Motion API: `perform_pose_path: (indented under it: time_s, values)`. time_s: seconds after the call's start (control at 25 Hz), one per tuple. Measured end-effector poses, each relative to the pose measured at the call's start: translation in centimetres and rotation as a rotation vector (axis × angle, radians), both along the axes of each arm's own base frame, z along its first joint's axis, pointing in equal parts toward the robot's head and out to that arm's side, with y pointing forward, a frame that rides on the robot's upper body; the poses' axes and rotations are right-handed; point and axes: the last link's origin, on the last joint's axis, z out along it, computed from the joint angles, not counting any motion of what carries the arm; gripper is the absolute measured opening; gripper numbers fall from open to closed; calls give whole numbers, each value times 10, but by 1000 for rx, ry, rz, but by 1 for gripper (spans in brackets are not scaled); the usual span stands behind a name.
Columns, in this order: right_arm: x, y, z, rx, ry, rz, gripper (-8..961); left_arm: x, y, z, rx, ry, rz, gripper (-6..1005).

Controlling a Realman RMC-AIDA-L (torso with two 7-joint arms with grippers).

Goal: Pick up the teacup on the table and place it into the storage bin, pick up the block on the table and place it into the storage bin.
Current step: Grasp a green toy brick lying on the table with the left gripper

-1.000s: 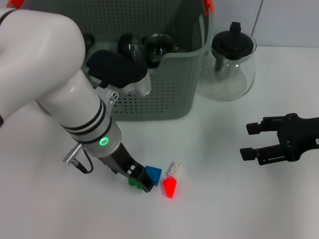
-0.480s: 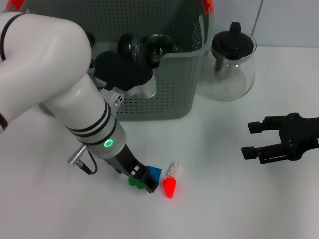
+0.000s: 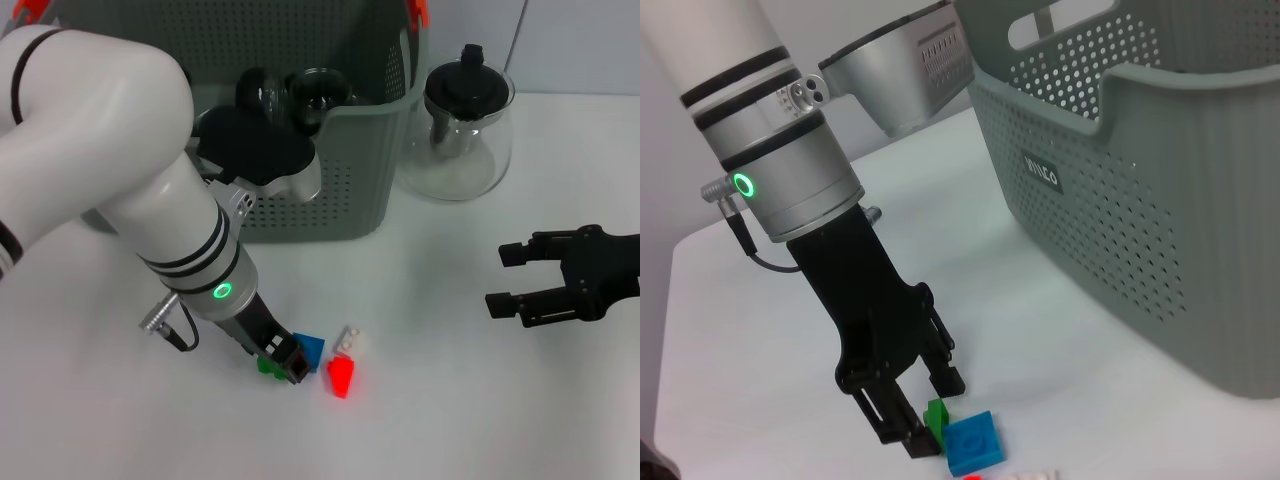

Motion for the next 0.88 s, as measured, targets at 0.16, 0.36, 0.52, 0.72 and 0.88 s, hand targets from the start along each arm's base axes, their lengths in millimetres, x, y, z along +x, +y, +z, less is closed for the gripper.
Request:
perform_pose_path:
  time_s: [0.16, 0.36, 0.52, 0.72, 0.88]
  values:
    - [-1, 1, 0, 1, 0, 3, 882, 0, 1, 0, 5, -2, -4, 691]
    - [-1, 2, 2, 4, -1, 4, 882, -1, 1, -1, 6, 0, -3, 623]
    - [-1, 2, 2, 6, -1, 4, 882, -2, 1, -2, 1, 5, 2, 625]
    - [-1, 3, 2, 10, -3, 4, 882, -2, 0, -3, -3, 9, -4, 618]
    - [-1, 3, 2, 11, -4, 3, 882, -2, 1, -3, -3, 10, -5, 613]
